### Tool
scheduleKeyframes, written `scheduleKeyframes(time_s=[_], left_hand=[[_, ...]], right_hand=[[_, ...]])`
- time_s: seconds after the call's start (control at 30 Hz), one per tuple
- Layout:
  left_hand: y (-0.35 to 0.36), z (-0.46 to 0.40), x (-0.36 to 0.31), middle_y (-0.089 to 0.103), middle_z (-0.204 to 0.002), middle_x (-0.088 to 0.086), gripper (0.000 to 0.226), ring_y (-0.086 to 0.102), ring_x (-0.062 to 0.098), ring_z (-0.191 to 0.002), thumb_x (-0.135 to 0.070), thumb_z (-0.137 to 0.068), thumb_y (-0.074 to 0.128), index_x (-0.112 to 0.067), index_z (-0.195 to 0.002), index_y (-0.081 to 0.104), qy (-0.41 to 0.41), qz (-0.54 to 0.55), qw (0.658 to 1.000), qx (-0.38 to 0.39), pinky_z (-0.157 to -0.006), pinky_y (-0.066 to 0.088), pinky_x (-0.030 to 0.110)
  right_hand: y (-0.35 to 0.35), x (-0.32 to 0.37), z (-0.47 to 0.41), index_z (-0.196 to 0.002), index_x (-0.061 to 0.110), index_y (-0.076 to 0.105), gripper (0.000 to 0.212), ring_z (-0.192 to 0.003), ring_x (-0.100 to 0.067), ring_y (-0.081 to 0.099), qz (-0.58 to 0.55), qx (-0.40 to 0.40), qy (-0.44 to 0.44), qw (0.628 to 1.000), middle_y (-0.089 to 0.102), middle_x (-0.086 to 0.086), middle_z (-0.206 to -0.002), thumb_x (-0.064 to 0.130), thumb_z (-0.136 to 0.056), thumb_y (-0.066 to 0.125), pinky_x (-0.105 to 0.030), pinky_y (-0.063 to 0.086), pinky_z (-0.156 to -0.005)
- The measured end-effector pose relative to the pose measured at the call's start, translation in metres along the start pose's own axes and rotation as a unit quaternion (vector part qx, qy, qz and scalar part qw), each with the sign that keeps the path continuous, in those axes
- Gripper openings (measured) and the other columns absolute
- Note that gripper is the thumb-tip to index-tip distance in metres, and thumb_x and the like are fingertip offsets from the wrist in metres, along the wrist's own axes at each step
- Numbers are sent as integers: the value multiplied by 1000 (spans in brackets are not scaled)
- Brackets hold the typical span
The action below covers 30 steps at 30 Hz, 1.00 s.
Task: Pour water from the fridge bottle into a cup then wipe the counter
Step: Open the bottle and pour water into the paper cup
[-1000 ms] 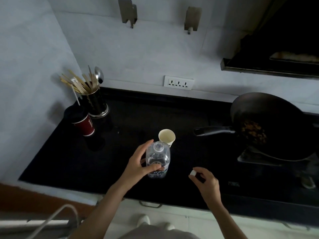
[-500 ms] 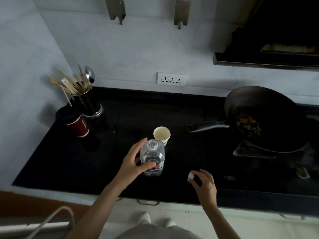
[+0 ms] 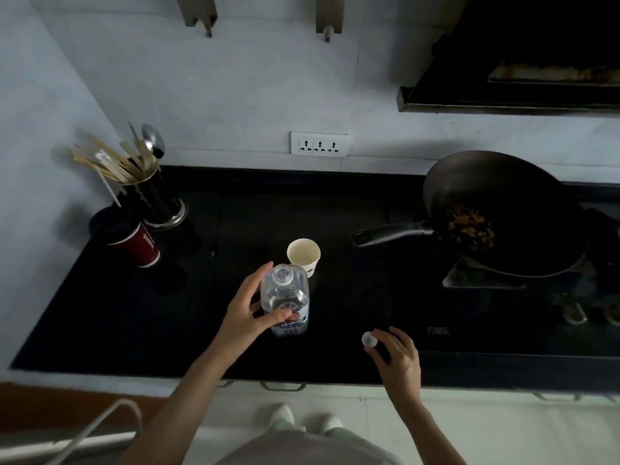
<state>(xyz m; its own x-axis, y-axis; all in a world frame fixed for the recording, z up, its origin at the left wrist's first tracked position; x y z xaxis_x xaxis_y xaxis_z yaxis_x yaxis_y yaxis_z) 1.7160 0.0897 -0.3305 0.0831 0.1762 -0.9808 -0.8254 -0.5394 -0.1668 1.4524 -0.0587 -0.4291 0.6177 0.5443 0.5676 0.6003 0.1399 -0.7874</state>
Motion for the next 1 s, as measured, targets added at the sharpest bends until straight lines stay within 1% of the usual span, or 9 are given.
scheduleKeyframes(time_s=[0.1,0.2,0.33,0.5,0.6,0.7,0.8,0.87,1.0], left_hand=[[0,0,0,45,-139,-21,84,48,3,-129,-43,-63,82,-47,-137,41,1,-3,1000,1,-95,51,24],[0,0,0,45,-139,-23,86,47,4,-129,-44,-62,82,-45,-138,41,-2,-2,1000,3,-98,50,28],[1,1,0,44,-140,-25,86,46,1,-130,-45,-64,80,-44,-140,39,4,-8,1000,0,-100,48,28],[2,5,1,41,-142,-28,89,41,-5,-132,-51,-68,77,-46,-144,31,11,-23,1000,-11,-101,44,24],[2,9,7,37,-146,-27,93,38,-6,-134,-55,-71,75,-44,-148,23,9,-30,999,-21,-104,42,25],[4,13,17,33,-151,-24,90,38,-3,-135,-44,-79,74,-45,-149,17,8,-45,999,-21,-108,42,28],[7,16,19,34,-150,-27,86,38,-2,-136,-44,-81,71,-50,-147,16,10,-41,999,-27,-109,40,25],[8,16,16,36,-147,-30,85,40,-2,-135,-48,-80,70,-53,-146,17,14,-38,999,-35,-108,40,22],[15,22,14,37,-144,-34,84,40,-2,-135,-40,-83,71,-47,-148,17,16,-27,998,-48,-110,38,24]], right_hand=[[1,2,-3,-102,14,72,38,-111,-20,59,-18,18,-2,1000,71,4,-104,28,-69,85,-47,55,-81],[-10,22,-13,-108,14,69,42,-114,-13,55,-41,14,-30,999,68,4,-112,46,-81,66,-35,55,-87],[-22,66,-34,-122,18,61,48,-118,-1,49,-78,25,-77,994,59,9,-125,48,-84,60,-18,47,-92],[-9,116,-53,-146,26,36,73,-135,-1,37,-129,123,-142,974,38,11,-149,59,-85,58,-11,34,-101],[5,136,-57,-152,33,17,86,-138,3,28,-129,183,-159,962,20,17,-157,67,-82,54,-10,31,-100],[14,150,-60,-151,41,1,91,-131,20,21,-143,234,-150,950,6,35,-152,63,-83,57,0,30,-92],[18,156,-62,-150,41,-4,88,-122,30,20,-180,261,-130,939,8,41,-146,50,-89,59,5,30,-88],[18,158,-62,-150,42,-3,85,-127,25,24,-205,262,-118,936,13,37,-148,47,-91,58,2,31,-92],[7,159,-59,-146,53,1,81,-133,15,29,-235,251,-111,933,22,37,-147,47,-91,59,-3,31,-98]])
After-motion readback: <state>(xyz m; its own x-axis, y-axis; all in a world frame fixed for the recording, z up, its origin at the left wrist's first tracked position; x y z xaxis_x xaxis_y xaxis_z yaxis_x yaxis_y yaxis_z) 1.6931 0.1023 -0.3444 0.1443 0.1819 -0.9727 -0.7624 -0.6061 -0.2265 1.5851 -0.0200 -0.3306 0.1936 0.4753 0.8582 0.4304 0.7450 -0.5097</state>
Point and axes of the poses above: each hand's wrist, its own z-axis away from the middle knuckle, its own y-axis out of the palm, x = y × z, the point moved 5 cm from there along -z, towards the middle knuckle
